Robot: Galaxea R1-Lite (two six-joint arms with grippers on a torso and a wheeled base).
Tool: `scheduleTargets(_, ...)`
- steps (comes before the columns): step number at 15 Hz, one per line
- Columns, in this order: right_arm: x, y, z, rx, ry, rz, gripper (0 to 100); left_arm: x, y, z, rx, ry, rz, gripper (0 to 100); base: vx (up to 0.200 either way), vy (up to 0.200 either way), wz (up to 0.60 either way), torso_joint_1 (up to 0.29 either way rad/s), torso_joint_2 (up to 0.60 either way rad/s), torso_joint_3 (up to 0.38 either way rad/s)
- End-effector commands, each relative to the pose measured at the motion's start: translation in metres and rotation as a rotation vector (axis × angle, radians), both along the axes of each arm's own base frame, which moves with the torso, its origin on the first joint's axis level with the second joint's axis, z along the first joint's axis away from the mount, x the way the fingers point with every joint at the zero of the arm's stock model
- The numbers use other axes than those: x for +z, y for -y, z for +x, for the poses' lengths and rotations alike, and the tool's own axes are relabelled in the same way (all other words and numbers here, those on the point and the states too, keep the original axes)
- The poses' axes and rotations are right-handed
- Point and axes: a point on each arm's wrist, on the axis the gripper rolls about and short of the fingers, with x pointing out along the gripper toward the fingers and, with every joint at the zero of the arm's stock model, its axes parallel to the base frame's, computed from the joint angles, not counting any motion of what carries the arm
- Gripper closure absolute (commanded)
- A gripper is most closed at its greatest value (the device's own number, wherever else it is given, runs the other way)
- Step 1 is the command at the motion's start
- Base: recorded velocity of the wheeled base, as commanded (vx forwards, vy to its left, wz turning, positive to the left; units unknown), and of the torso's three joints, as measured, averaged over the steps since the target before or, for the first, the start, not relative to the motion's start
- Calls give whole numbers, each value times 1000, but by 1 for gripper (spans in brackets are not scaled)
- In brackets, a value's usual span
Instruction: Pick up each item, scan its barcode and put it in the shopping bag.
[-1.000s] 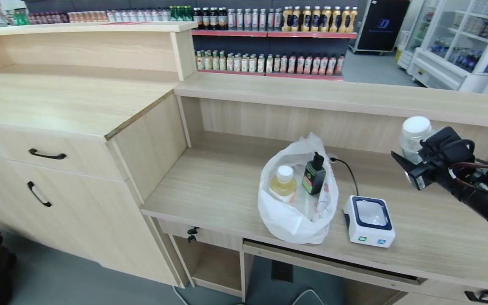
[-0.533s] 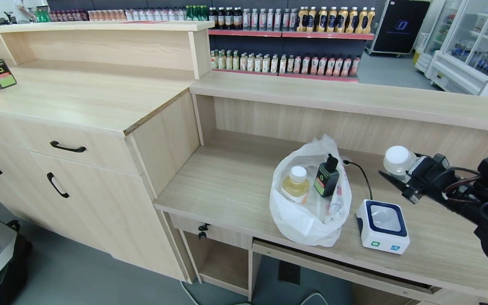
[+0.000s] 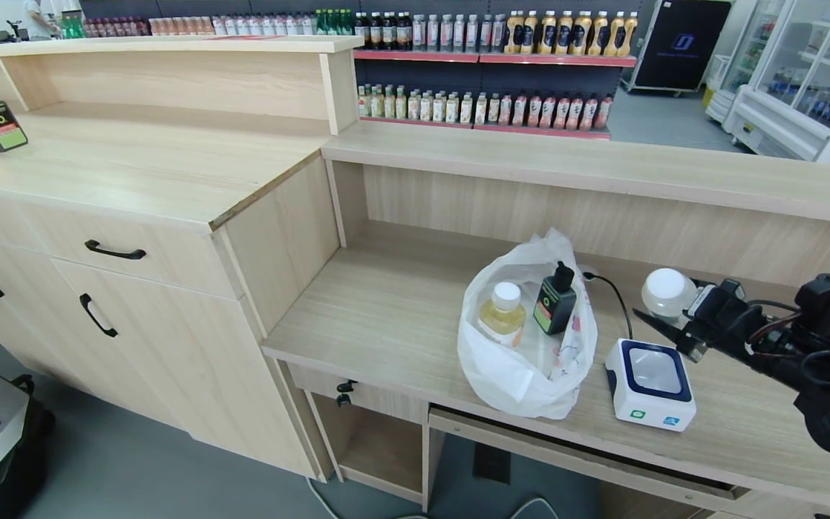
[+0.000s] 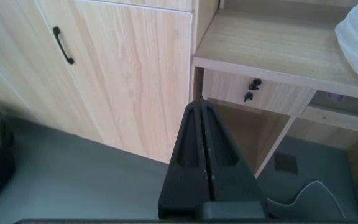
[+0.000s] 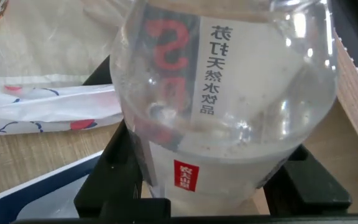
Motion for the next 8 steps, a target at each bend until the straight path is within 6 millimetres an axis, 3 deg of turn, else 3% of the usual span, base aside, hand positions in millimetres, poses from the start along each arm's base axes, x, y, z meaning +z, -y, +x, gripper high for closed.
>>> scheduleTargets(1, -3, -1, -1, 11, -12, -2, 100, 0, 0, 0, 1, 0, 1, 100, 0, 0, 0, 0, 0, 0)
scheduleTargets(8, -14, 0, 0, 49, -35, -13, 100, 0, 0, 0, 1, 0, 1, 100, 0, 0, 0, 0, 0, 0)
